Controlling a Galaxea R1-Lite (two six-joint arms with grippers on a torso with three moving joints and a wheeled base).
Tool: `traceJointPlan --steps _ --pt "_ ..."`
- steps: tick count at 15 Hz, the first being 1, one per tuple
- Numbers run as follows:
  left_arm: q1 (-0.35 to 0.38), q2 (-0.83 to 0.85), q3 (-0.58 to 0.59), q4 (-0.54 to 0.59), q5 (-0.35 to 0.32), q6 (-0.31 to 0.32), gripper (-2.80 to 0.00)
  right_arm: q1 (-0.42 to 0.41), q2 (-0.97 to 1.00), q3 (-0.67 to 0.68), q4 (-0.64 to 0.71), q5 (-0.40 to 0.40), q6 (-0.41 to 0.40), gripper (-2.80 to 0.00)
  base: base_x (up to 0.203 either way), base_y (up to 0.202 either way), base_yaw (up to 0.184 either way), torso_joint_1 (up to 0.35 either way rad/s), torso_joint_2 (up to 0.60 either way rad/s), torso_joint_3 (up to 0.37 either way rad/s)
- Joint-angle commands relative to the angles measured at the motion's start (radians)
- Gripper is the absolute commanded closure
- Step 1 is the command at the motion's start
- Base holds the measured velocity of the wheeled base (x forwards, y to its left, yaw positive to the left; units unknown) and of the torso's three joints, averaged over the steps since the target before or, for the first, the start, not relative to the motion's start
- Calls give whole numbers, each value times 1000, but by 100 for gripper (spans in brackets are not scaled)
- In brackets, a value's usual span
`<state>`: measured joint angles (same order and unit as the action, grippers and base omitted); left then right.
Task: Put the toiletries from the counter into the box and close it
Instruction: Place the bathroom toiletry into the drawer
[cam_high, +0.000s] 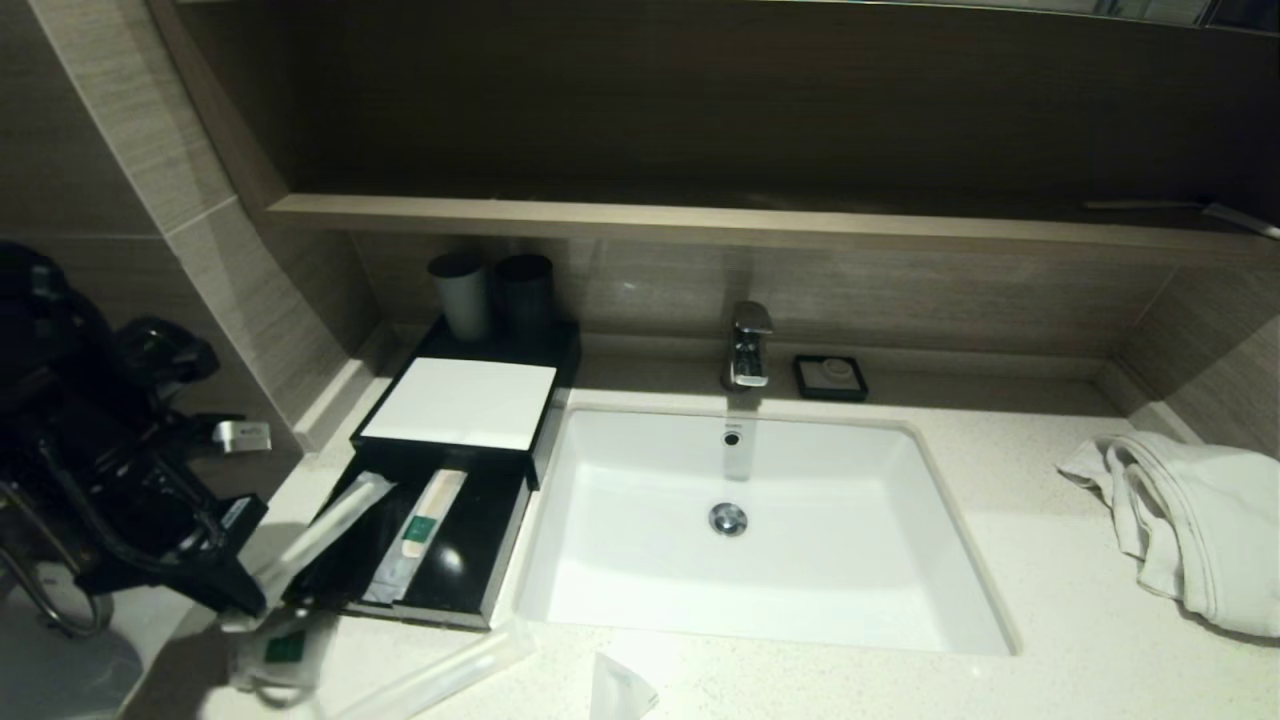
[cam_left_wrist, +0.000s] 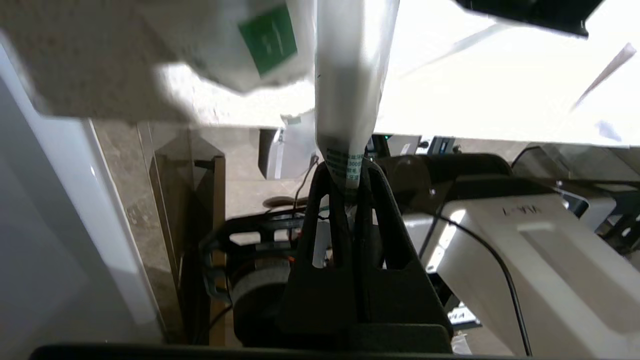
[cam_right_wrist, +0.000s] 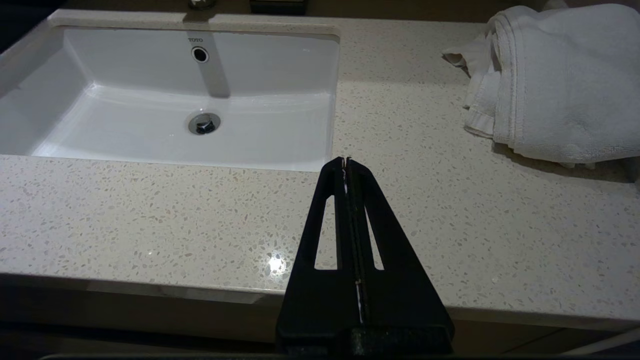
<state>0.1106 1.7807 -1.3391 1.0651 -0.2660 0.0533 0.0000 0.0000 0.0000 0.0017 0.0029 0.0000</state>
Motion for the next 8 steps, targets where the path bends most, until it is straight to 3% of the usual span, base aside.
traceJointPlan --steps 1,8 --pt "0 62 -7 -25 -1 0 0 0 0 0 0 0 0 0 0 0 0 0 0 0" --pt "-32 101 -12 -133 -6 -14 0 0 0 0 0 0 0 0 0 0 0 0 0 0"
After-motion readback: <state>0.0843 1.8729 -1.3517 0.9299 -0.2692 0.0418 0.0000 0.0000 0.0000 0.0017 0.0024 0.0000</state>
